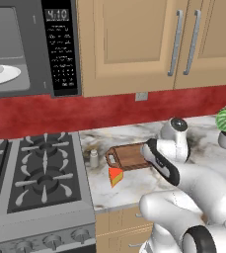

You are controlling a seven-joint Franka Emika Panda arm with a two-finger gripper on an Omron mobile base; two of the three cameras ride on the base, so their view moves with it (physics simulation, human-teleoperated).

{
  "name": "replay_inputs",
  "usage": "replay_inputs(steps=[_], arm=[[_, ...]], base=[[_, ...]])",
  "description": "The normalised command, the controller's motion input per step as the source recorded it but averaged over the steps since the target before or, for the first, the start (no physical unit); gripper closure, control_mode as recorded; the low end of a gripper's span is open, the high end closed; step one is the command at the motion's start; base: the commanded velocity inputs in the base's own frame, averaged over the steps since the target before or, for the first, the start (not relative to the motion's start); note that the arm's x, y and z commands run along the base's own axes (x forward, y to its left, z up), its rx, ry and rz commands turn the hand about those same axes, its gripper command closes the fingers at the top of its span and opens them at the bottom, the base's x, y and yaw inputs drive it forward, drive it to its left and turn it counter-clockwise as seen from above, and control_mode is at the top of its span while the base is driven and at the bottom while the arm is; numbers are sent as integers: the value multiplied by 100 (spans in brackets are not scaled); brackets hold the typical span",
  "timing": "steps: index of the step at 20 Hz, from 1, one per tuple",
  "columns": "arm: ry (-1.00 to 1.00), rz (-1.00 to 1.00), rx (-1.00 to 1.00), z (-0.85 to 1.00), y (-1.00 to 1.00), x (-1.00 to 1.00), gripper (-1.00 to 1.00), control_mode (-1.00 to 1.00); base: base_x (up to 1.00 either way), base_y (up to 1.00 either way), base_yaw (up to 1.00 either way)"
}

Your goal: Retrieve the reheated potato from the microwave, then place the potato, cheese, and condiment on the cutting board.

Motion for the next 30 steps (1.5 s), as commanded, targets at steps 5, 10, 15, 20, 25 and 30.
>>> replay_inputs(steps=[5, 10, 15, 20, 25, 30], arm=[[3, -1, 0, 21, 50, -30, -100, -100], [8, -6, 0, 11, 53, -28, -100, -100], [12, -16, 0, 3, 54, -16, -100, -100], [16, -21, 0, 0, 55, -9, -100, -100], [23, -22, 0, 0, 47, -1, -100, -100], [23, -15, 2, 1, 37, 0, -100, -100]], base=[[0, 0, 0], [0, 0, 0], [0, 0, 0], [0, 0, 0], [0, 0, 0], [0, 0, 0]])
